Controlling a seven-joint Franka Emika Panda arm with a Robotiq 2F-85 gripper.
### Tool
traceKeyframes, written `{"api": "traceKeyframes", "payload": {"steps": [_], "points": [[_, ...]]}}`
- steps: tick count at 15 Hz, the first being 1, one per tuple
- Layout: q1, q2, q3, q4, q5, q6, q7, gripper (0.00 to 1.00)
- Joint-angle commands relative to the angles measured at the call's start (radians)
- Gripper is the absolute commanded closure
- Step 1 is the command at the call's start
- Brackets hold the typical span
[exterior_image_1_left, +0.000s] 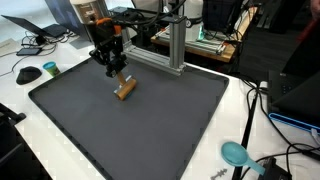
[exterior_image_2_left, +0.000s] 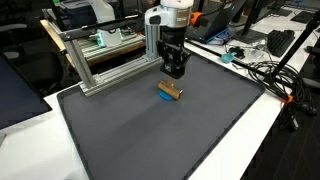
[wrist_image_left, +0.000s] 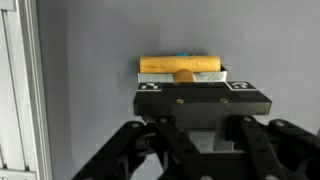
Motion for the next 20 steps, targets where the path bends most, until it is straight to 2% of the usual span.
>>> {"api": "traceKeyframes", "payload": {"steps": [1, 20], "points": [[0.012, 0.067, -0.031, -0.013, -0.061, 0.077, 0.029, 0.78], [0.011, 0.078, -0.038, -0.020, -0.072, 0.101, 0.026, 0.78]]}}
